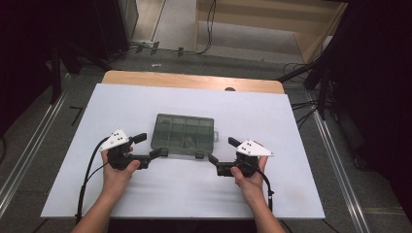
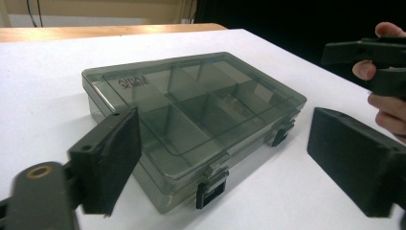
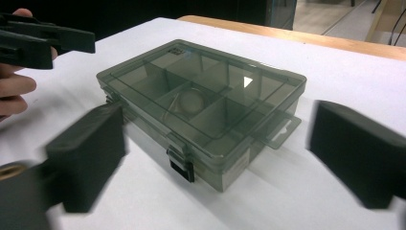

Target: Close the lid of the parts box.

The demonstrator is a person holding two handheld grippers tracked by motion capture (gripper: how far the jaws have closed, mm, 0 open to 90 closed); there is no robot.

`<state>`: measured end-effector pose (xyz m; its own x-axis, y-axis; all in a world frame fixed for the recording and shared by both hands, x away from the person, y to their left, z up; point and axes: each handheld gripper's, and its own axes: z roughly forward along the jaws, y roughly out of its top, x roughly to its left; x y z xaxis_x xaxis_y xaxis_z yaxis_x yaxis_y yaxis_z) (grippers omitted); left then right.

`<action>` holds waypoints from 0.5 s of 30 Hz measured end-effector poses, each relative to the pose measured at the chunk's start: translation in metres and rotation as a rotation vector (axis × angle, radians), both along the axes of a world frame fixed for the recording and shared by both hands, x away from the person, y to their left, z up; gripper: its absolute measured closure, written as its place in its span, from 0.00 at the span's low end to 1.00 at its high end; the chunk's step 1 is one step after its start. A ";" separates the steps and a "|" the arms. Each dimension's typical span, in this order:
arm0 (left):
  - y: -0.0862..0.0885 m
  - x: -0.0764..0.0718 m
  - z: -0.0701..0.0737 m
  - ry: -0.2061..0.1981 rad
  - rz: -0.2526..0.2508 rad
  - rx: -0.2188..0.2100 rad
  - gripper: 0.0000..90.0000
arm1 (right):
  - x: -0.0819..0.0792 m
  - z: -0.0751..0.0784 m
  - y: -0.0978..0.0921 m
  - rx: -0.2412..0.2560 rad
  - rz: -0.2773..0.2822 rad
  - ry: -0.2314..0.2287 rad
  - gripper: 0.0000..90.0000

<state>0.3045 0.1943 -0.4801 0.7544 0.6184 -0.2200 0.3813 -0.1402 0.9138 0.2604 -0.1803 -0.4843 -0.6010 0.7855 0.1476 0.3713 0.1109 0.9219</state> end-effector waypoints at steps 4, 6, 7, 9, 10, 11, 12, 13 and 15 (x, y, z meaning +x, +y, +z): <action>0.003 -0.003 -0.001 -0.001 -0.021 -0.008 0.00 | -0.002 -0.001 -0.007 0.002 -0.019 0.003 0.00; 0.005 -0.005 -0.001 -0.011 -0.012 -0.005 0.00 | -0.003 -0.001 -0.011 0.001 -0.029 0.002 0.00; 0.006 -0.005 0.000 -0.013 -0.007 0.002 0.00 | -0.004 -0.001 -0.012 0.000 -0.030 -0.001 0.00; 0.009 -0.007 0.000 -0.021 0.003 0.009 0.00 | -0.006 -0.002 -0.015 -0.006 -0.040 0.003 0.00; 0.010 -0.007 0.000 -0.023 0.004 0.010 0.00 | -0.007 -0.003 -0.017 -0.005 -0.045 0.006 0.00; 0.011 -0.008 0.000 -0.023 0.006 0.010 0.00 | -0.007 -0.003 -0.018 -0.009 -0.047 0.003 0.00; 0.012 -0.009 0.000 -0.025 0.008 0.012 0.00 | -0.008 -0.004 -0.020 -0.009 -0.050 0.005 0.00; 0.013 -0.010 0.000 -0.024 0.007 0.016 0.00 | -0.009 -0.004 -0.021 -0.009 -0.054 0.005 0.00; 0.015 -0.012 0.000 -0.030 0.009 0.020 0.00 | -0.011 -0.004 -0.025 -0.005 -0.062 0.008 0.00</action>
<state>0.2923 0.2094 -0.4798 0.7547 0.6295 -0.1849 0.3555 -0.1556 0.9216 0.2496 -0.2053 -0.4881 -0.5501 0.8219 0.1481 0.3847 0.0919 0.9185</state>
